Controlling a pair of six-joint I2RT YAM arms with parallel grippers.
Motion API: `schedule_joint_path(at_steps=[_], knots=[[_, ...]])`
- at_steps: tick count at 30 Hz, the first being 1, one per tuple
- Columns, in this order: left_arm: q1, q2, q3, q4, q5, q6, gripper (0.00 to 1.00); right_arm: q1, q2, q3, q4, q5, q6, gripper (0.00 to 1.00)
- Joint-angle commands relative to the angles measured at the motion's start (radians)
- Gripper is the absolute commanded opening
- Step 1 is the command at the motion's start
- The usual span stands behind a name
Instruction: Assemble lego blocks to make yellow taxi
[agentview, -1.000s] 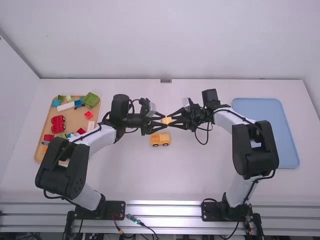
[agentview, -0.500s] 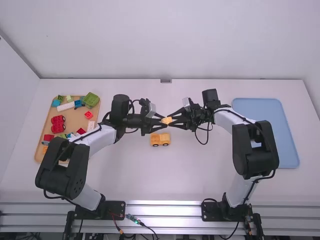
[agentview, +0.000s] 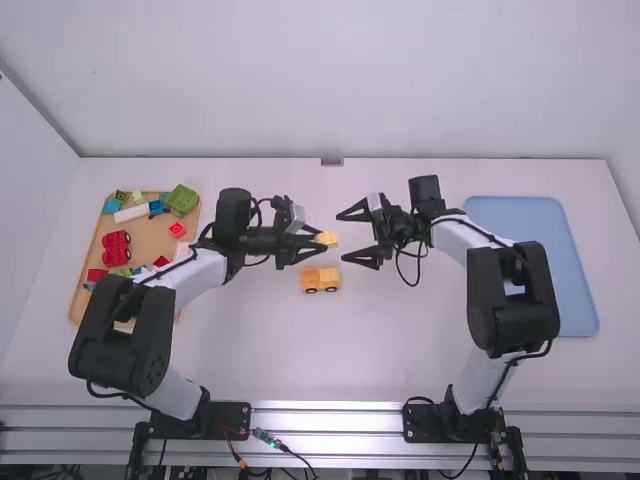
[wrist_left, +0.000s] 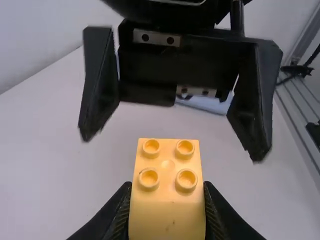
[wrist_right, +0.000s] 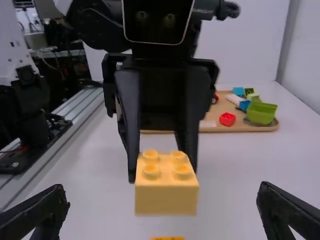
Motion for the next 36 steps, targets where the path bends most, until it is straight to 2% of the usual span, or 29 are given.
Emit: schedule_joint_path(at_steps=[1, 5, 8, 12, 15, 19, 25, 29, 33, 36], knots=[[0.063, -0.006, -0.006, -0.074, 0.006, 0.117, 0.21, -0.023, -0.034, -0.008, 0.014, 0.066, 0.089, 0.99], [0.168, -0.040, -0.006, -0.378, 0.004, 0.494, 0.16, -0.061, -0.034, -0.008, -0.005, 0.167, 0.108, 0.99], [0.235, -0.072, -0.006, -0.618, -0.090, 0.746, 0.14, -0.095, -0.034, -0.008, -0.027, 0.212, 0.107, 0.99], [0.238, -0.079, -0.008, -0.729, -0.228, 0.866, 0.12, -0.114, -0.034, -0.008, -0.060, 0.291, 0.090, 0.99], [0.228, -0.079, -0.040, -0.697, -0.257, 0.920, 0.10, -0.111, -0.034, -0.008, -0.089, 0.359, 0.072, 0.99], [0.244, -0.079, -0.134, -0.550, -0.256, 0.926, 0.02, -0.093, -0.034, -0.008, -0.125, 0.412, 0.064, 1.00], [0.278, -0.079, -0.279, -0.305, -0.206, 0.842, 0.02, -0.070, -0.034, -0.008, -0.156, 0.447, 0.044, 0.99], [0.271, -0.043, -0.304, -0.205, -0.204, 0.755, 0.02, -0.067, -0.034, -0.008, -0.195, 0.447, -0.002, 0.99], [0.271, 0.047, -0.242, -0.215, -0.200, 0.731, 0.02, -0.068, -0.034, -0.008, -0.216, 0.444, -0.040, 0.99], [0.271, 0.135, -0.141, -0.336, -0.146, 0.792, 0.02, -0.068, -0.034, -0.009, -0.224, 0.444, -0.040, 0.99]])
